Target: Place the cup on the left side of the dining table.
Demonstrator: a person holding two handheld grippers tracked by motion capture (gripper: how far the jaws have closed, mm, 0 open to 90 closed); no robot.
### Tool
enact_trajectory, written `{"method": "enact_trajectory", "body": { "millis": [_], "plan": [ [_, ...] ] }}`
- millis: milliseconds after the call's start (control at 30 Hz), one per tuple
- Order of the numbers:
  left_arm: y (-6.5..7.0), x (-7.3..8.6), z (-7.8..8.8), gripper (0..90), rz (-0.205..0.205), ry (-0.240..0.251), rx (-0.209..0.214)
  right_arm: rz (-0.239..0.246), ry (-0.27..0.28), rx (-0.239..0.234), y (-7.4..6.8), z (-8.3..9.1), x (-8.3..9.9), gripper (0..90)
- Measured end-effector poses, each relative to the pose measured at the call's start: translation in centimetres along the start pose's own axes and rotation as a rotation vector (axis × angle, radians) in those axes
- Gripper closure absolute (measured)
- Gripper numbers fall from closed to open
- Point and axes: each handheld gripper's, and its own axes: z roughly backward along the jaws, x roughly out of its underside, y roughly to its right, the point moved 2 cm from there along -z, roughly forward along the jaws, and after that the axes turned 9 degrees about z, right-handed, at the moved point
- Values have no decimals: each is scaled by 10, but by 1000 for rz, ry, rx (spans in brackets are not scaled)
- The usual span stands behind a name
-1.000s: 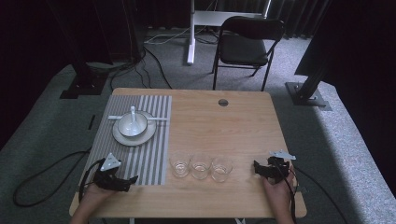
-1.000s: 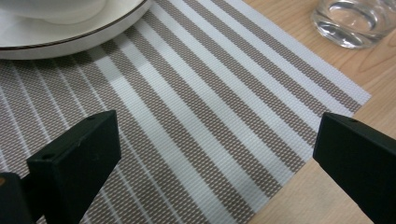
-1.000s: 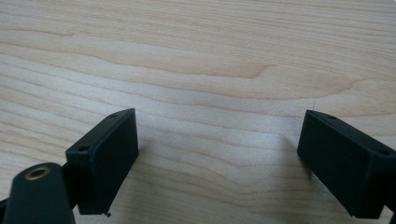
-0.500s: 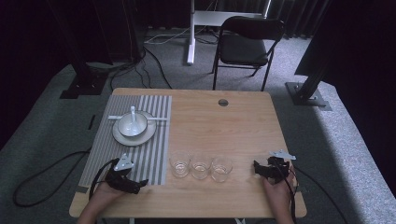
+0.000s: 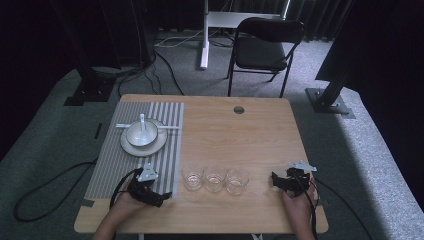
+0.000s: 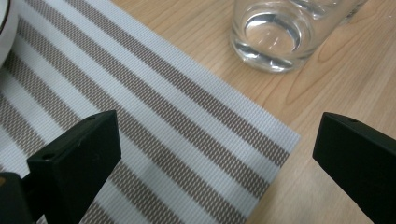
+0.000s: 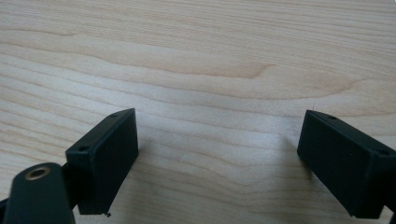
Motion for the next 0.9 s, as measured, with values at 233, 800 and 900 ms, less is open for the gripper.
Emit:
{"method": "enact_trajectory", "body": {
  "millis": [233, 800, 900],
  "plan": [
    [8, -7, -9, 15, -21, 5, 29, 0, 0, 0, 0, 0, 0, 119],
    [24, -26, -26, 36, -54, 27, 73, 0, 0, 0, 0, 0, 0, 119],
    [27, -29, -30, 36, -63, 24, 81, 0, 0, 0, 0, 0, 0, 119]
  ]
}}
